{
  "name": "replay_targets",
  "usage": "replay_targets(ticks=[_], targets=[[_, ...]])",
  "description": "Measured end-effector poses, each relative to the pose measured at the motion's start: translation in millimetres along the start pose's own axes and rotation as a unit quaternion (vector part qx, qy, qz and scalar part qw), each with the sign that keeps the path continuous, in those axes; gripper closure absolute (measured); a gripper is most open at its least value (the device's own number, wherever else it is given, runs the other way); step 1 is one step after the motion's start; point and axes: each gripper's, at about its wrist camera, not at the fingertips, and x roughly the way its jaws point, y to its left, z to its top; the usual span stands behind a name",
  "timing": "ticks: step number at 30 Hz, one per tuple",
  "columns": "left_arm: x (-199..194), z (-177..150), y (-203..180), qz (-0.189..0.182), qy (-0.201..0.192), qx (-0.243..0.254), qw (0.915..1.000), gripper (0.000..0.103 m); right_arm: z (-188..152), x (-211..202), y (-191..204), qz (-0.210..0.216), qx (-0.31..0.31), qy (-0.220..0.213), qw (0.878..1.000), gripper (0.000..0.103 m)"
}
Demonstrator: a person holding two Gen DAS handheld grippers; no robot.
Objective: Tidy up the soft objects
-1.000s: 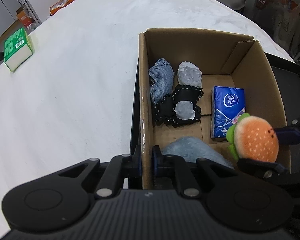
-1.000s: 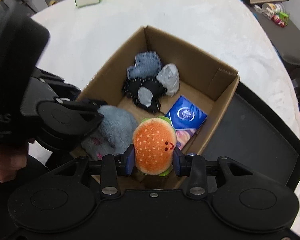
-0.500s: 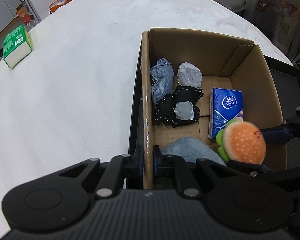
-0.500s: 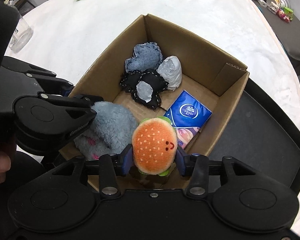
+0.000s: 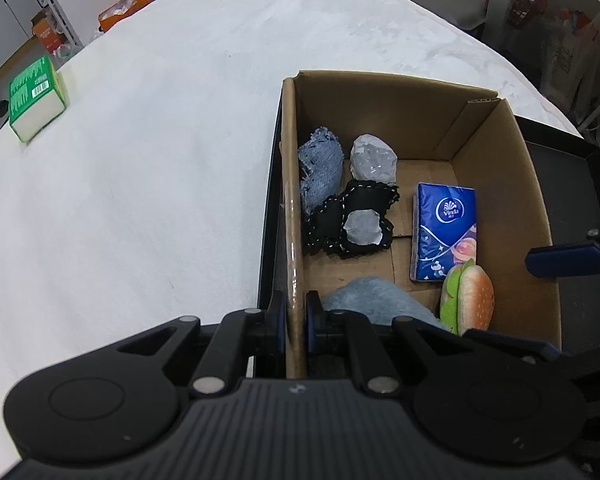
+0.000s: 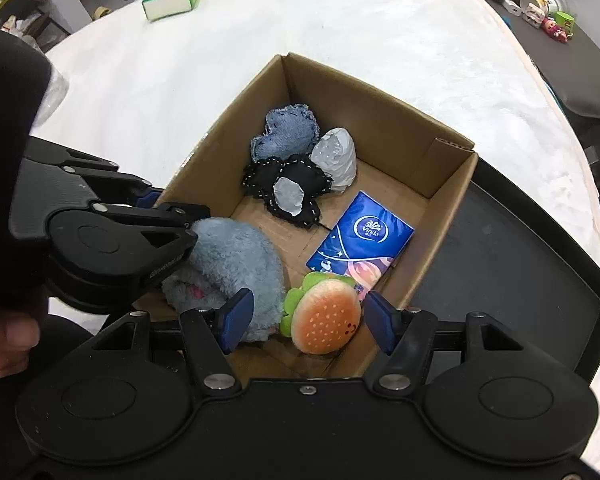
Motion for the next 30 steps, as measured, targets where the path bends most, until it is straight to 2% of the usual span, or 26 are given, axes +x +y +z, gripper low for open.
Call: replay_targets(ticks=[9, 14, 20, 25, 30], targets=[[-9, 1, -2, 0.0, -0.006, 0.002, 1.0, 0.093, -13, -31, -8, 0.013, 0.005, -0.038, 0.999, 0.038], [-16, -2, -4, 0.005, -0.008, 0.007, 0.9999, 0.093, -22, -46, -22, 0.017, 0.036, -0.058, 0.998, 0.03], [-34, -1, -3, 0.002, -0.014, 0.003, 0.9999, 0.087, -39, -57, -38, 0.017, 0.08, -0.08, 0.993, 0.02], [-48, 0, 2, -0.002, -0.014, -0.018, 0.9997, 0.057, -54, -65, -50, 0.016, 0.113, -0.095, 0.989, 0.012], [-67, 1, -1, 0.007, -0.03, -0.017, 0.9994, 0.042, -66, -77, -59, 0.009, 0.142, -0.111, 0.984, 0.003]])
